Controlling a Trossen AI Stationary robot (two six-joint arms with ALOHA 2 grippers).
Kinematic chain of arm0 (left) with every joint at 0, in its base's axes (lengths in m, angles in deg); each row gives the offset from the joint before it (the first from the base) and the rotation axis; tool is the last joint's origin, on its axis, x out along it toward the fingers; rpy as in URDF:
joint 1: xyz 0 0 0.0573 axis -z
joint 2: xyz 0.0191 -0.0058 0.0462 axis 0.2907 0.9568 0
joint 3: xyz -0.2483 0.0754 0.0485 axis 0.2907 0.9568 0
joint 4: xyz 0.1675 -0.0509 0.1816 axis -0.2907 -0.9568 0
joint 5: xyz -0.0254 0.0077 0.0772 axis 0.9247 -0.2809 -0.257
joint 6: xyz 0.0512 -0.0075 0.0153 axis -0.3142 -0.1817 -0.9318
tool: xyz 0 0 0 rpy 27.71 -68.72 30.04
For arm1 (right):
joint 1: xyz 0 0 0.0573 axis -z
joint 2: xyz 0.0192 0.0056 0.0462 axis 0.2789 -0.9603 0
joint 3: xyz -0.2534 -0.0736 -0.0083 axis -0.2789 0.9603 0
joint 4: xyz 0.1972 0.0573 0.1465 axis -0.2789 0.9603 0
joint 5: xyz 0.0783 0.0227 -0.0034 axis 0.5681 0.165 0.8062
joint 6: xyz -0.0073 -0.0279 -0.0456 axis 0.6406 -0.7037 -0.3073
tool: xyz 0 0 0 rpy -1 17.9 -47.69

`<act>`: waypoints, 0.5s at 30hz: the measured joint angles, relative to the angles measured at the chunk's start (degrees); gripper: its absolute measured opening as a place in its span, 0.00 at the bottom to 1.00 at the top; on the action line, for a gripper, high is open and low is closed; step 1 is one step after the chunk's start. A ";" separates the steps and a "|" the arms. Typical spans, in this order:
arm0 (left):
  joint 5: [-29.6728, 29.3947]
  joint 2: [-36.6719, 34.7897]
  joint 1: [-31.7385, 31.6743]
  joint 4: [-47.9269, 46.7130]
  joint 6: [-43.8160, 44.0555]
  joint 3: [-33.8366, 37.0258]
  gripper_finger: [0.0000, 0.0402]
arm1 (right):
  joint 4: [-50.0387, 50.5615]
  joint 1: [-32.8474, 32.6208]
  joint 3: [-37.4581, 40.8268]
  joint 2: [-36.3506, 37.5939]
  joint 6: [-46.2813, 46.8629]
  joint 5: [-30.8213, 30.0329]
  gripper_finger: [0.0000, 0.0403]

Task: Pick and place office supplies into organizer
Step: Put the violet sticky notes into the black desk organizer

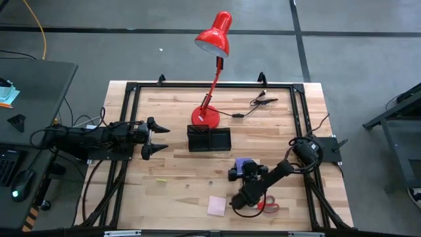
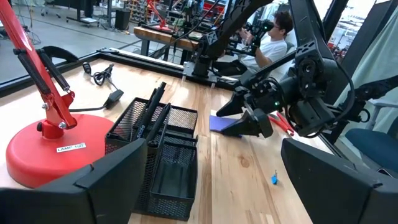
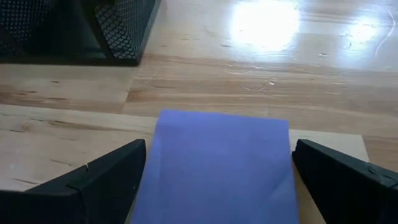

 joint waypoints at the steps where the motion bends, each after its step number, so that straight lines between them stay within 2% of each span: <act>1: -0.02 0.00 0.02 0.00 0.00 0.00 0.89 | -0.26 0.16 0.00 0.04 -0.29 0.10 0.99; 8: 0.00 0.00 0.00 0.02 0.02 0.00 0.89 | -2.36 1.17 -0.09 0.31 -4.69 2.92 0.99; 15: 0.00 -0.01 0.01 0.01 0.01 0.00 0.89 | -2.46 1.23 -0.09 0.21 -4.17 3.03 0.99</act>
